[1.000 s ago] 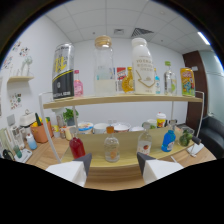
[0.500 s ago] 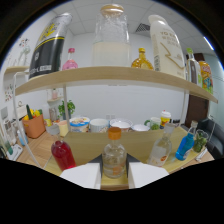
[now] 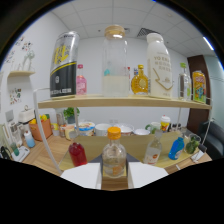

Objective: Make me a cup of Mount Fuji.

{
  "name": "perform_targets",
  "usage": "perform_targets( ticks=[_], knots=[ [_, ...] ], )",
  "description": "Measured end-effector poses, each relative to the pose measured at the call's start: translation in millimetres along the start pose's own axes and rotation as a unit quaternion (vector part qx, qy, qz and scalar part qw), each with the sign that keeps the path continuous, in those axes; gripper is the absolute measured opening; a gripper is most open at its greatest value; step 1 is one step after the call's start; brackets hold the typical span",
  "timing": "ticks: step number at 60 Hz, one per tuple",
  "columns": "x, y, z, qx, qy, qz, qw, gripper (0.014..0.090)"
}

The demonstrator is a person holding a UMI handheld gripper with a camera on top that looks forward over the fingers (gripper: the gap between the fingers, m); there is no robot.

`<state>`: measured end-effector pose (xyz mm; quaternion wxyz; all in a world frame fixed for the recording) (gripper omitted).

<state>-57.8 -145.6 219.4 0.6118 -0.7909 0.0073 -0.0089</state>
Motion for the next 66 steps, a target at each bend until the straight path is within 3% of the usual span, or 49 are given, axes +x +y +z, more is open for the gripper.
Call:
perform_targets(
  ticks=[9, 25, 34, 46, 66],
  knots=[
    [-13.0, 23.4, -36.0, 0.002, -0.014, -0.003, 1.000, 0.0345],
    [-18.4, 122.8, -53.9, -0.069, -0.028, 0.030, 0.997, 0.0344],
    [-14.6, 139.9, -52.3, -0.099, -0.044, 0.184, 0.977, 0.0345],
    [-4.5, 132.2, -43.3, -0.103, -0.064, 0.417, 0.901, 0.0345],
    [-5.1, 117.1, -37.3, -0.100, -0.115, 0.687, 0.710, 0.0344]
  ],
)
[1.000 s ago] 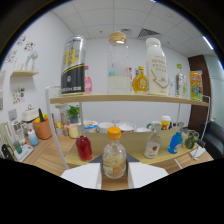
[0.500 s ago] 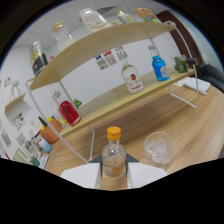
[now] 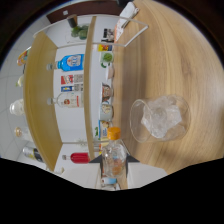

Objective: Make me a cup of Mount Fuji.

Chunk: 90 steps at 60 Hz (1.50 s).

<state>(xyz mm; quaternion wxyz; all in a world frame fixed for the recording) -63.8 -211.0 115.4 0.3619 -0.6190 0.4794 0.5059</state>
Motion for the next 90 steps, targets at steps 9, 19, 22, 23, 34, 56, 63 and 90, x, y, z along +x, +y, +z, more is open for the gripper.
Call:
perform_targets(
  ticks=[9, 19, 22, 23, 34, 56, 63, 90],
  knots=[
    [-5.4, 2.3, 1.4, -0.016, -0.029, 0.078, 0.996, 0.0343],
    [-4.9, 1.2, 1.0, -0.014, -0.027, 0.092, 0.995, 0.0346],
    [-4.1, 2.1, 0.2, -0.014, -0.024, 0.084, 0.996, 0.0344],
    [-4.5, 2.7, 0.0, -0.015, -0.023, 0.078, 0.997, 0.0344],
    [-26.7, 13.8, -8.2, -0.009, -0.012, -0.083, 0.996, 0.0345],
    [-71.7, 77.3, -2.0, 0.066, 0.025, -0.557, 0.827, 0.0346],
    [-24.6, 101.5, 19.1, 0.049, 0.078, -0.627, 0.774, 0.0345],
    [94.9, 127.3, 59.8, -0.052, 0.211, -0.650, 0.728, 0.0348]
  ],
)
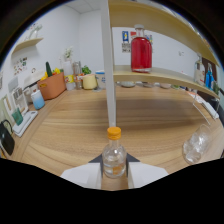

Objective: Make me a cup of Mount Fuji.

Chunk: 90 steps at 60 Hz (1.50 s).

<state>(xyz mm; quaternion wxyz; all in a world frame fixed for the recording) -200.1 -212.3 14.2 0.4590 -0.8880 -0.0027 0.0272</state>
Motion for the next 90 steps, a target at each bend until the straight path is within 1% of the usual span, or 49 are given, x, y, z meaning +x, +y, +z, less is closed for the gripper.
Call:
perform_targets(
  ticks=[12, 20, 27, 31, 34, 35, 36, 37, 38, 39, 40, 44, 50, 57, 62, 70, 80, 84, 90],
  knots=[
    [-1.2, 4.0, -3.5, 0.002, -0.003, -0.014, 1.000, 0.0358],
    [0.1, 10.3, -12.6, 0.004, -0.011, -0.014, 1.000, 0.0364],
    [-1.6, 15.0, -18.6, -0.003, -0.022, -0.012, 1.000, 0.0379],
    [-4.0, 16.4, -21.8, -0.006, -0.032, -0.013, 0.999, 0.0456],
    [-5.3, 15.7, -24.6, -0.004, -0.040, -0.013, 0.999, 0.0528],
    [-6.1, 15.1, -26.5, -0.004, -0.043, -0.014, 0.999, 0.0582],
    [-7.2, 14.4, -28.7, -0.005, -0.047, -0.014, 0.999, 0.0701],
    [-8.7, 13.5, -31.2, -0.004, -0.051, -0.015, 0.999, 0.0723],
    [-10.4, 12.1, -33.9, -0.002, -0.057, -0.016, 0.998, 0.0844],
    [-11.1, 10.3, -37.6, -0.003, -0.061, -0.016, 0.998, 0.0829],
    [-11.5, 7.8, -42.1, -0.001, -0.064, -0.016, 0.998, 0.0862],
    [-11.0, -8.3, -60.6, 0.016, -0.073, -0.019, 0.997, 0.0857],
    [-5.1, -42.2, -100.1, 0.059, -0.082, -0.030, 0.994, 0.0858],
    [20.6, -71.9, -144.0, 0.099, -0.083, -0.038, 0.991, 0.0869],
    [49.8, -77.5, -167.0, 0.112, -0.077, -0.034, 0.990, 0.0864],
    [112.8, -64.6, -177.6, 0.113, -0.051, -0.030, 0.992, 0.0868],
    [188.4, -44.5, -169.2, 0.092, -0.014, -0.020, 0.995, 0.0856],
    [212.3, -55.4, -163.4, 0.092, -0.007, -0.018, 0.996, 0.0858],
    [242.5, -96.1, -153.6, 0.122, -0.001, -0.015, 0.992, 0.0858]
  ],
)
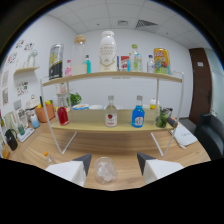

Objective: Make me a cup of Mount Fuji.

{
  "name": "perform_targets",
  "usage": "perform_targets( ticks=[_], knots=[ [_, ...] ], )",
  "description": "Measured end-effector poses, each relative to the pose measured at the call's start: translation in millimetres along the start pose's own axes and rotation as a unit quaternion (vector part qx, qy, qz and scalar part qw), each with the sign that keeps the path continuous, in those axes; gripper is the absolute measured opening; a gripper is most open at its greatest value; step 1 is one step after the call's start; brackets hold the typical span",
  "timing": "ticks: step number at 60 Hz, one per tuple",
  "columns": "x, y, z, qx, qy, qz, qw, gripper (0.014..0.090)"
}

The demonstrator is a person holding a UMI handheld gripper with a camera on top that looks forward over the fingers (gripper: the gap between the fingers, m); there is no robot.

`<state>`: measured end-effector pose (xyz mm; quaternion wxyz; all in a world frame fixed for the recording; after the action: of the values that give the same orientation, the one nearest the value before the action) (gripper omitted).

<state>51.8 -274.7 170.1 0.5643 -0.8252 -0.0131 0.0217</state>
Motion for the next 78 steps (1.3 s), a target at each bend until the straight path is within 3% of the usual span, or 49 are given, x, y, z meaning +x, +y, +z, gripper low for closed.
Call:
perform_targets(
  ticks=[19, 27, 35, 41, 54, 66, 78],
  knots=[
    [63.4, -80.0, 91.7, 0.041, 0.010, -0.005, 0.999, 0.0838],
    [75.3, -81.9, 123.1, 0.029, 0.008, -0.005, 1.000, 0.0721],
    [83.8, -75.7, 143.1, 0.011, 0.012, -0.003, 1.000, 0.0490],
    [82.2, -70.4, 148.8, -0.001, 0.001, -0.005, 1.000, 0.0374],
    [84.1, -73.7, 143.2, -0.001, 0.010, -0.024, 1.000, 0.0363],
    [71.9, -84.2, 93.7, 0.018, 0.000, 0.005, 1.000, 0.0358],
    [65.6, 1.6, 65.6, -0.030, 0.005, 0.050, 0.998, 0.0358]
  ],
)
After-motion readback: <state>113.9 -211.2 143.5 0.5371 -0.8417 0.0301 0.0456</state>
